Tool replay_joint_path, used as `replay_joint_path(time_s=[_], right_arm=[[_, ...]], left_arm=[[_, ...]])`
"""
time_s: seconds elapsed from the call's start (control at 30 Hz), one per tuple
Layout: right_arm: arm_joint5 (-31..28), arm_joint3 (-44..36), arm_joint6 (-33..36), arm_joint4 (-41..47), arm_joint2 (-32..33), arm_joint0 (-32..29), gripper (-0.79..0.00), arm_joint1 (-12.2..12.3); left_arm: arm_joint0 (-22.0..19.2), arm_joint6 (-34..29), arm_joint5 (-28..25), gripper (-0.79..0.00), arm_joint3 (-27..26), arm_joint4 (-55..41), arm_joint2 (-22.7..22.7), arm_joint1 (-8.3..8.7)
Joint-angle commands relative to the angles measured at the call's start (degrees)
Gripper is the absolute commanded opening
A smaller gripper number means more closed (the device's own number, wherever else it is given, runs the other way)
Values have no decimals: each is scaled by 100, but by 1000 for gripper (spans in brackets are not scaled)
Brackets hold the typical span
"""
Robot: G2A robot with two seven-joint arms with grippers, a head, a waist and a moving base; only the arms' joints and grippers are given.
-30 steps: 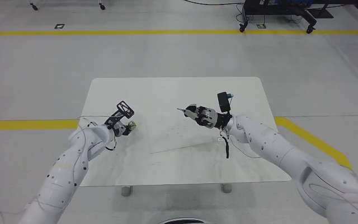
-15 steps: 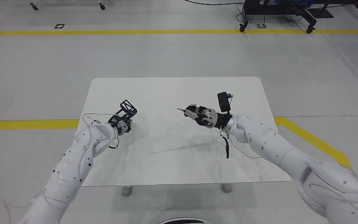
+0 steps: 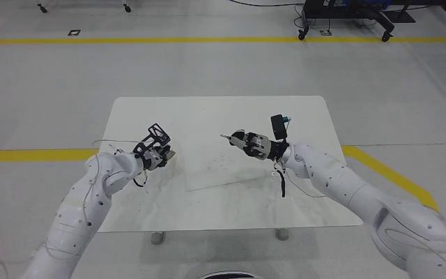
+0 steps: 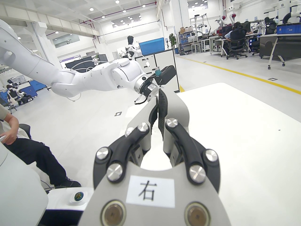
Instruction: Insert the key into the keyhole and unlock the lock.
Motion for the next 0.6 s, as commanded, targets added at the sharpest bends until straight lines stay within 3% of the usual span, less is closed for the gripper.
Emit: replay_joint_path(time_s=[0.0,0.13,0.17,0.37,0.43,0.57], right_arm=[[0,0,0,0,0,0,-785,0],[0,0,0,0,0,0,-785,0],[0,0,0,0,0,0,-785,0],[0,0,0,0,0,0,-785,0],[0,0,0,0,0,0,-785,0],[0,0,0,0,0,0,-785,0]], left_arm=[[2,-50,-14,-785,15,17,25,-2],[-31,-125,-38,-782,81,34,103,-18],[-40,-138,-31,-690,94,38,123,-23],[-42,-258,-38,-529,43,153,189,-28],[-25,-350,-25,-440,-23,303,201,-20],[46,-425,-33,-413,-160,387,178,-5]])
